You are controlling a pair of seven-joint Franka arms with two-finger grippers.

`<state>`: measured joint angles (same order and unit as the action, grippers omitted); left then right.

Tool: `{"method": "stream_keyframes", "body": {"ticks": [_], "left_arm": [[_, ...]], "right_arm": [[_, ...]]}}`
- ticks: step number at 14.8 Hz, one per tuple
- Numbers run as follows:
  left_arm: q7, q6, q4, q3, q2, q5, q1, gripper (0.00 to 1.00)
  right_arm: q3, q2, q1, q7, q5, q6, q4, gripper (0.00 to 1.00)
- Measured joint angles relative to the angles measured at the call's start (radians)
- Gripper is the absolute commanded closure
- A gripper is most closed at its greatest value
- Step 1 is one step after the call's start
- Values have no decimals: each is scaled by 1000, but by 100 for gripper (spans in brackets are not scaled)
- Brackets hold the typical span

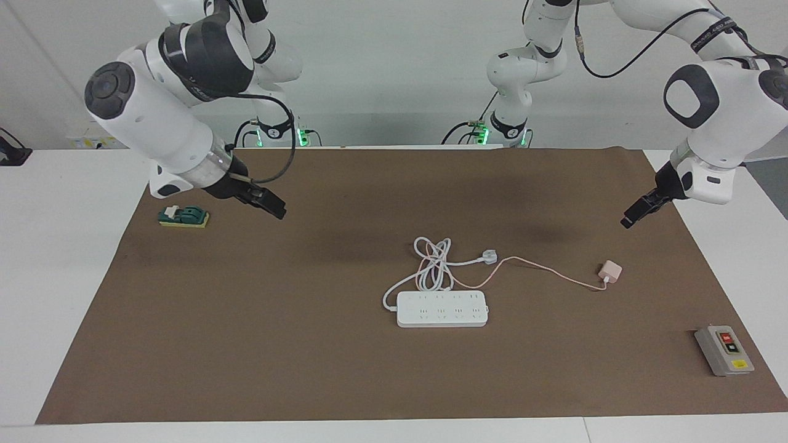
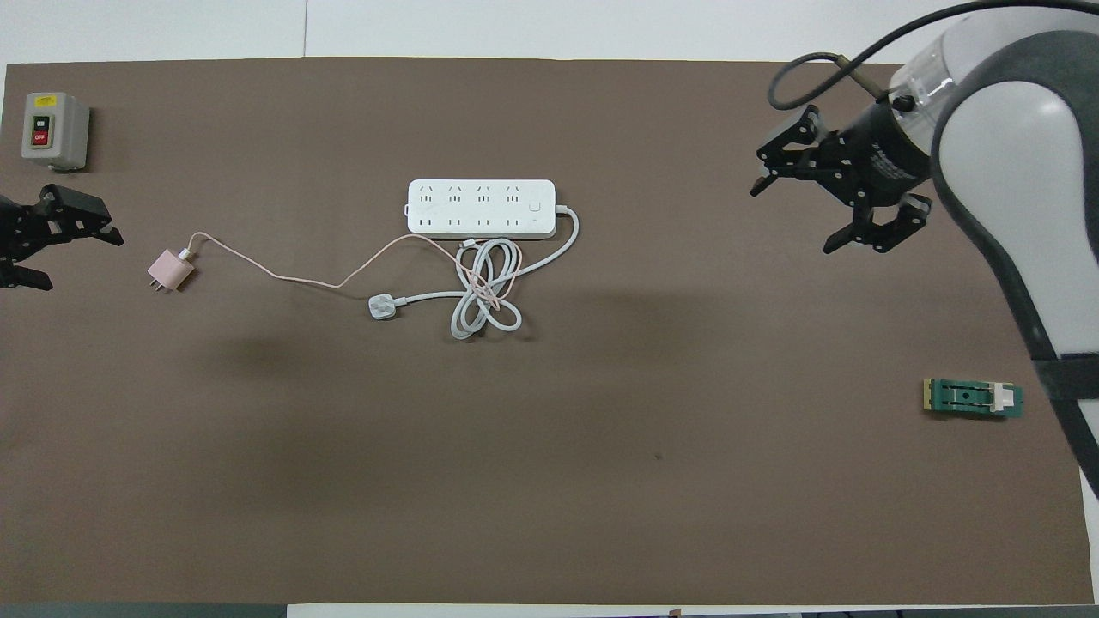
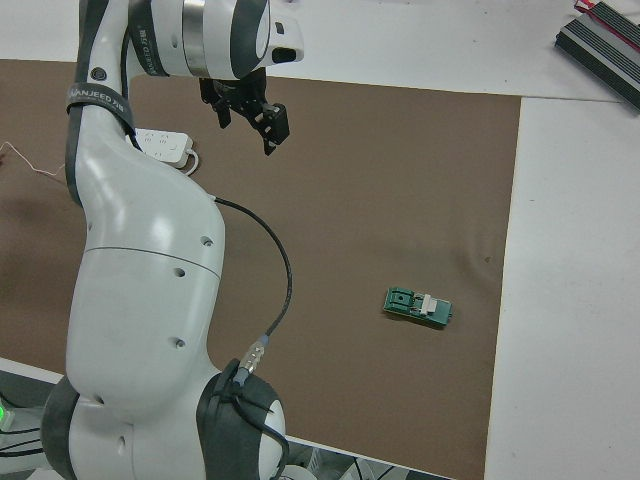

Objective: Unplug charger and place it aside

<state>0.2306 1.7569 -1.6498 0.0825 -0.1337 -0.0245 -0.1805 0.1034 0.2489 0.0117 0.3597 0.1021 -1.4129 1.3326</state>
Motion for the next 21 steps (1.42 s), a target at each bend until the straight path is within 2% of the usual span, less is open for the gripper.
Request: {"method": "stream_keyframes", "body": {"ticks": [3,5,8,11,16,18,21], "left_arm": [[-82,-73,54,1,1,1,18,0],[-135,-154,90,2,9,3,39,0],[-239,-267,102,8,61,4,70,0],[-302,-332,93,10,111,4,82,0],[-260,-297,46,0,120,4,147,0],[-257,-286,28,-33,120,5,192,0],[-257,-274,25,-58,122,4,205,0]], "right_arm": [[0,-89,1,-230,-98,0,58,0],[0,-136,16,-336,-114,0,83,0],[-1,-178,42,-444,-128,0,107,0],[-1,-232,50,-458,-132,0,162,0],[-1,-347,77,-438,-132,-60,309,0],[-1,-356,84,-382,-131,-90,338,0],[-1,-355,84,-375,-131,-98,353,0]]}}
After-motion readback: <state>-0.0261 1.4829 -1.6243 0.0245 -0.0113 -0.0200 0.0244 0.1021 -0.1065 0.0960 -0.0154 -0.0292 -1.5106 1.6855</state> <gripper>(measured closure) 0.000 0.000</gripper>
